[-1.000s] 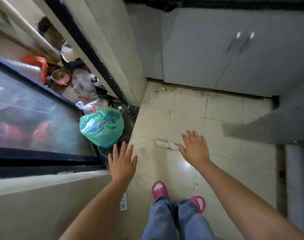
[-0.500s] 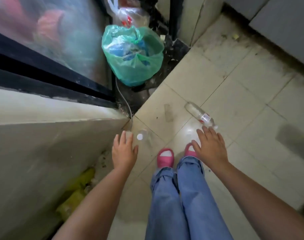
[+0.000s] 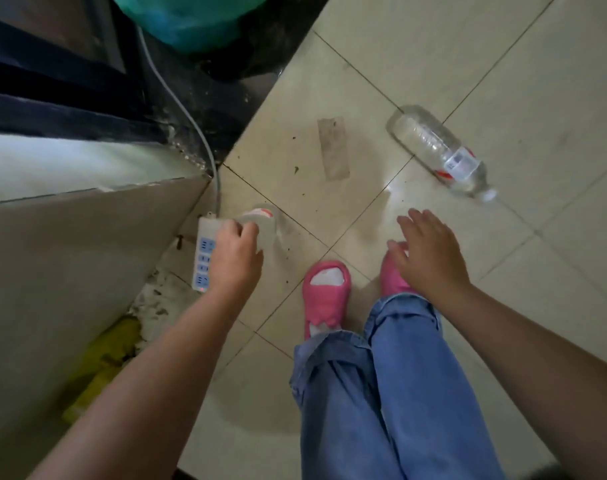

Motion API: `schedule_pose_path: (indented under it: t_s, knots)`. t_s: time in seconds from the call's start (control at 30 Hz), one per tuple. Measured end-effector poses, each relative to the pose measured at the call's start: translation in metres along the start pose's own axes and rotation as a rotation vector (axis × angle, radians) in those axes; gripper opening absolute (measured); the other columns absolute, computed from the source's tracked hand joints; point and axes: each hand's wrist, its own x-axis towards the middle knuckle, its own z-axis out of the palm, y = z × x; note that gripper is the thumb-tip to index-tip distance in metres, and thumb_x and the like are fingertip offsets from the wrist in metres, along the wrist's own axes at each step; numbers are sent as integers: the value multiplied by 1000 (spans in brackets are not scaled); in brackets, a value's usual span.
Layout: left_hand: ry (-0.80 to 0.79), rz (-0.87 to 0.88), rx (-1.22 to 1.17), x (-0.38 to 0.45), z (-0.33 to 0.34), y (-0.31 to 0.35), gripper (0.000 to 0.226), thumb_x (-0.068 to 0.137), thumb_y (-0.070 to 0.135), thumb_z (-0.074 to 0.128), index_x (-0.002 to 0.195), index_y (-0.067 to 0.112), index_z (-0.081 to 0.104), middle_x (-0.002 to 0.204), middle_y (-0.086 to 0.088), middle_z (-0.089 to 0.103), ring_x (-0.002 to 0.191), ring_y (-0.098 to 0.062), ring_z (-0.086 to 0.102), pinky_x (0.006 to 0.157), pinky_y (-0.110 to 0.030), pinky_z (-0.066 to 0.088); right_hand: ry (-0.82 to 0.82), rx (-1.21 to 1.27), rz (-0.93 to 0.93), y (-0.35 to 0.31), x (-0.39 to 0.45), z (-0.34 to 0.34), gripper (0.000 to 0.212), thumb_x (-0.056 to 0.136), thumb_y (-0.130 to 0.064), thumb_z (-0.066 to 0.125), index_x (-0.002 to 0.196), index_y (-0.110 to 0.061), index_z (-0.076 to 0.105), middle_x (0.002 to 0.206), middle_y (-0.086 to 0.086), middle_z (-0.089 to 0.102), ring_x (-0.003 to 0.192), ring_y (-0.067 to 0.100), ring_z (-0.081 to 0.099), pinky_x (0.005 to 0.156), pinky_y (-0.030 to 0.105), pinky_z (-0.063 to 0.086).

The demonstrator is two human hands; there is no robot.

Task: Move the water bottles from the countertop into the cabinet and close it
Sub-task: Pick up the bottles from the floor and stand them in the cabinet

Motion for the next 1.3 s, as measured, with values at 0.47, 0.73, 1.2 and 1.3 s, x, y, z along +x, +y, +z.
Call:
schedule_pose_path:
  t_s: [0.47,0.73,1.2,1.3]
  knots:
    - [141,431,56,34,-14,148,41,87,13,62,125,5,48,120,-18,45,108,-33,48,82,-29,43,3,86,524,108,73,1,55,92,-25,54,139,-4,35,144,16,41,137,31,32,113,44,29]
    - [357,725,310,68,-3,181,26,72,20,53,87,-1,55,80,-23,60,67,-35,60,60,-39,53,141,221,626,143,124,35,67,88,-3,55,145,-6,21,150,12,31,139,30,28,109,45,33]
    - [57,642,697,23,-26,207,42,94,12,50,132,3,36,135,-20,38,123,-31,40,106,-37,42,471,541,258,120,46,11,37,59,13,74,94,13,62,95,33,61,76,44,66,60,41,55]
    - [49,714,854,-10,-40,227,39,94,10,46,132,9,39,130,-15,42,120,-28,42,103,-34,42,534,497,141,110,10,-14,44,31,9,85,70,4,66,68,23,64,52,33,65,36,30,51]
